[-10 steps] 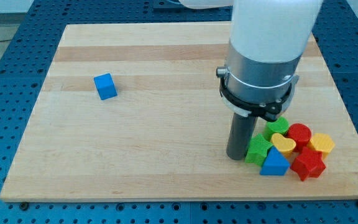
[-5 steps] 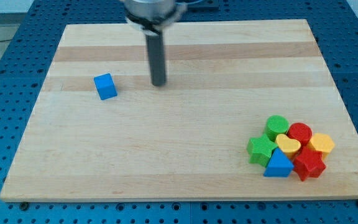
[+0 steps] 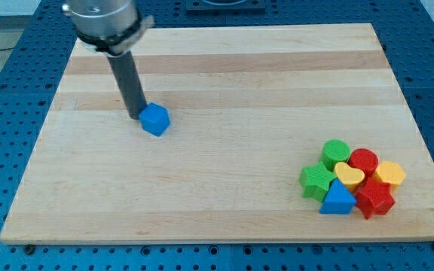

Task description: Move the blue cube into the group of blocks

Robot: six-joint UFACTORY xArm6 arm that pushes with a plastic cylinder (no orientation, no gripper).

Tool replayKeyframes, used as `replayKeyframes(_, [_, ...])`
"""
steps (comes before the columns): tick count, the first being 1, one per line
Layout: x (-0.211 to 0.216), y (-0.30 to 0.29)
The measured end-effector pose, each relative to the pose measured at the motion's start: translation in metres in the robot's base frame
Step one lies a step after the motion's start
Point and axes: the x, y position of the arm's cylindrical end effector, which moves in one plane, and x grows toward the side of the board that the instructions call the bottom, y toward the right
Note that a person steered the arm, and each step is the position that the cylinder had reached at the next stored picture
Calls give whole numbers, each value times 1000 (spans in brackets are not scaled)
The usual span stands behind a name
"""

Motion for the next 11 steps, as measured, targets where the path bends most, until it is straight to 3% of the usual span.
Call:
replayKeyframes(3, [73,101])
replayKeyframes(5, [54,127])
replayKeyframes(8, [65,206])
replayKeyframes(11, [65,227])
